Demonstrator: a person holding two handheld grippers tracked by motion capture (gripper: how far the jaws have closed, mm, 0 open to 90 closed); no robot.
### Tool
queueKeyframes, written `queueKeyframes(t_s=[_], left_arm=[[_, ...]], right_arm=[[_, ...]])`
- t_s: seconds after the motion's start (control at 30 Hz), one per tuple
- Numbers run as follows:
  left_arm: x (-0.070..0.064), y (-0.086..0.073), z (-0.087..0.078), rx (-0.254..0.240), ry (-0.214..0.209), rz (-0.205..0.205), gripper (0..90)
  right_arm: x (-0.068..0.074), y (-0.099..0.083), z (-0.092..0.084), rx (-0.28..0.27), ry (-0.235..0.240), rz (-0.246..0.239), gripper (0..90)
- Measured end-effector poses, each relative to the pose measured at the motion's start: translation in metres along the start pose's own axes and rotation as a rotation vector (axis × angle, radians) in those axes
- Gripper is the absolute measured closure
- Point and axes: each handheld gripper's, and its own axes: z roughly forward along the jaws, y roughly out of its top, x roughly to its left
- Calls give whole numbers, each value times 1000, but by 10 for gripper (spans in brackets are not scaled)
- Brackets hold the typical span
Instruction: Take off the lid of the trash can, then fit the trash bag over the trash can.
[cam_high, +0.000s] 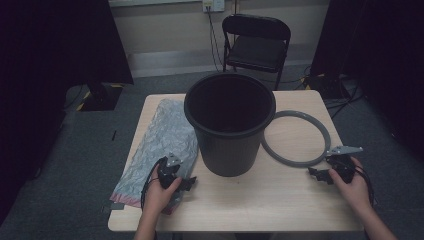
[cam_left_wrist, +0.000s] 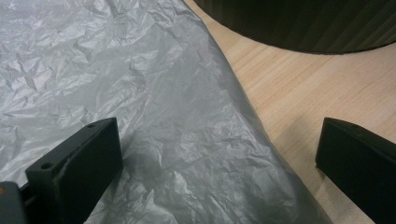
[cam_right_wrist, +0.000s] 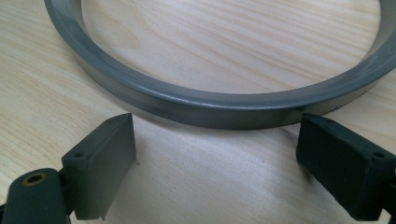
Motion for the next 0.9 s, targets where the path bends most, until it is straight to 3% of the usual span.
queueKeyframes(t_s=[0.47,0.6,0.67,0.73,0.77,0.83,0.9], left_arm=[[-1,0,-1,3,9,0,0],[-1,1,-2,25,2,4,1],[-1,4,-4,36,12,-5,28],[0,7,-5,26,20,-7,179],[-1,8,-6,25,21,-11,207],[1,10,-6,33,27,6,147],[4,12,-8,20,45,18,186]], right_arm=[[1,-6,1,-57,-4,1,110],[1,-7,1,-65,-5,-4,111],[1,-7,1,-65,-7,-1,111],[1,-7,1,-65,-8,0,111],[1,-7,1,-65,-7,-1,111],[1,-7,1,-65,-7,-1,111],[1,-7,1,-65,-6,-1,111]])
